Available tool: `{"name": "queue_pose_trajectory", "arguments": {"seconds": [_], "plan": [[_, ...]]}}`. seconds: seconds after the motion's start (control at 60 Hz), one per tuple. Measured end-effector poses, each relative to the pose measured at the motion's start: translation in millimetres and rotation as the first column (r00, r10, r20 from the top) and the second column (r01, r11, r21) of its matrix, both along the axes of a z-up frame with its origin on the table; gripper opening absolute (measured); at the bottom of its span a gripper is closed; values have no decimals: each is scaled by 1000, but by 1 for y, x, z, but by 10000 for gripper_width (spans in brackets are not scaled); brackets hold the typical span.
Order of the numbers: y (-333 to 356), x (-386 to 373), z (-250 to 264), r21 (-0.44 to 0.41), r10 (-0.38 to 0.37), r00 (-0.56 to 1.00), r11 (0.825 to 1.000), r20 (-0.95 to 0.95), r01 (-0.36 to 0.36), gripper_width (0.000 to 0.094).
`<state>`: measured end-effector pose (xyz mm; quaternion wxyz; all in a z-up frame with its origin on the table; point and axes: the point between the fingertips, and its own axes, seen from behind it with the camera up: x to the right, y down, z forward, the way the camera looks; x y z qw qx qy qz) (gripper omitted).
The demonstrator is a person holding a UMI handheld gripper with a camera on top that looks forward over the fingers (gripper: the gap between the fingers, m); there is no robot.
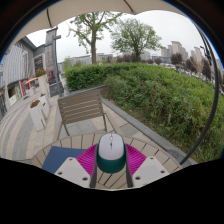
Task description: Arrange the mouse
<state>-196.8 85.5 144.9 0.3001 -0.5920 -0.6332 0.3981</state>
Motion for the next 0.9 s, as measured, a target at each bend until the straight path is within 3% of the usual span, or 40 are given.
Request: {"name": "queue_pose_trajectory", "arguments": {"seconds": [0.117, 0.217, 0.283, 0.4, 0.5, 0.583, 0.6, 0.65, 0.683, 0.767, 0.9], "plan": [[-99, -1, 11, -25, 84, 996, 996, -7, -84, 412], [-167, 1, -25, -29, 116, 991, 993, 61, -114, 412], [-198, 7, -59, -30, 113, 988, 993, 101, -111, 413], [-215, 17, -121, 48, 83, 983, 995, 165, -92, 414], [-219, 23, -158, 53, 45, 976, 997, 212, -57, 471], [-216, 27, -156, 78, 30, 978, 996, 206, -47, 549], [-214, 31, -156, 90, 17, 975, 995, 221, -37, 601], [-203, 41, -148, 123, -34, 968, 992, 249, 3, 870], [-195, 49, -138, 137, -64, 966, 990, 250, 30, 815], [-187, 92, -102, 144, -84, 955, 989, 283, 44, 865], [-182, 186, -44, 127, -63, 944, 992, 324, 23, 852]]}}
